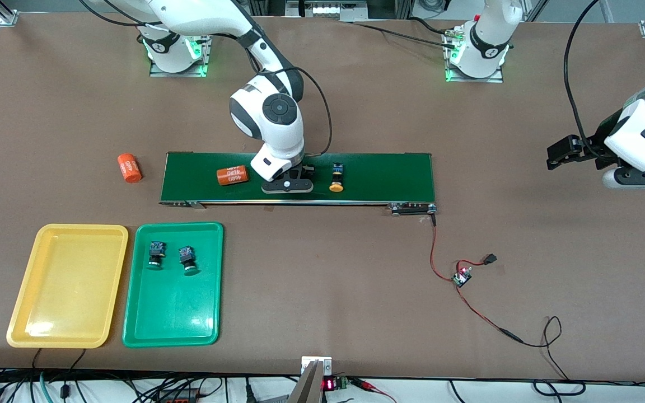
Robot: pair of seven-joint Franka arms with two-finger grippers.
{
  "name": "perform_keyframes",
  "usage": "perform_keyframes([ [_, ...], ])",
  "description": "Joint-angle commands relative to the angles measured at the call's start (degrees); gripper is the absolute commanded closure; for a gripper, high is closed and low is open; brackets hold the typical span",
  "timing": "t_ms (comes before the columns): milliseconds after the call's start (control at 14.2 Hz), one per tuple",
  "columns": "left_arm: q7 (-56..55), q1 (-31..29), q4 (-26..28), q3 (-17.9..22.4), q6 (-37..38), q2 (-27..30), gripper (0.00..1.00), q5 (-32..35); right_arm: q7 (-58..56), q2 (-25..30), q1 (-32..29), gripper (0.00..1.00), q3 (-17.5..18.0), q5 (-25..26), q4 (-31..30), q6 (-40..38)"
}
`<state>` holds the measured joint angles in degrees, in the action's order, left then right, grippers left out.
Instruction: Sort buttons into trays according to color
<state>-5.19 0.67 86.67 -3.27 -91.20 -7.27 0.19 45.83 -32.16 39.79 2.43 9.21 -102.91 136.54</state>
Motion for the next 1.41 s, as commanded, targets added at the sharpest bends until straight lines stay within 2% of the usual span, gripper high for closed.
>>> perform_keyframes([
  [0, 1.06, 0.03, -0.98, -0.16, 0.32, -0.29, 0.0, 0.51, -0.39, -0.01, -0.5, 0.93, -0.06, -0.86, 0.69, -1.71],
  [141, 1.06, 0.03, -0.98, -0.16, 0.32, -0.29, 0.0, 0.51, -0.73, 2.87, -1.72, 0.94, -1.63, -2.25, 2.09, -4.6],
  [351, 1.06, 0.12, -0.98, -0.16, 0.32, -0.29, 0.0, 0.51, -11.33, 7.01, -6.28, 0.94, -3.39, -6.2, 7.79, -14.07],
  [492, 1.06, 0.03, -0.98, -0.16, 0.32, -0.29, 0.0, 0.51, -21.0, 8.77, -12.16, 0.94, -3.92, -8.67, 10.27, -19.71],
  [773, 1.06, 0.12, -0.98, -0.16, 0.32, -0.29, 0.0, 0.51, -41.03, 10.36, -27.28, 0.94, -3.92, -8.86, 10.62, -24.73],
  [984, 1.06, 0.12, -0.98, -0.25, 0.32, -0.29, 0.0, 0.51, -58.95, 8.35, -37.47, 0.94, -4.01, -8.33, 10.89, -23.35],
  [1054, 0.98, 0.12, -0.98, -0.25, 0.41, -0.29, 0.0, 0.51, -63.36, 6.34, -40.2, 0.94, -4.27, -8.33, 11.76, -20.03],
  [1335, 0.98, 0.12, -0.98, -0.25, 0.41, -0.29, 0.0, 0.51, -67.97, -1.66, -44.79, 0.93, -4.72, -8.07, 12.12, -6.4],
])
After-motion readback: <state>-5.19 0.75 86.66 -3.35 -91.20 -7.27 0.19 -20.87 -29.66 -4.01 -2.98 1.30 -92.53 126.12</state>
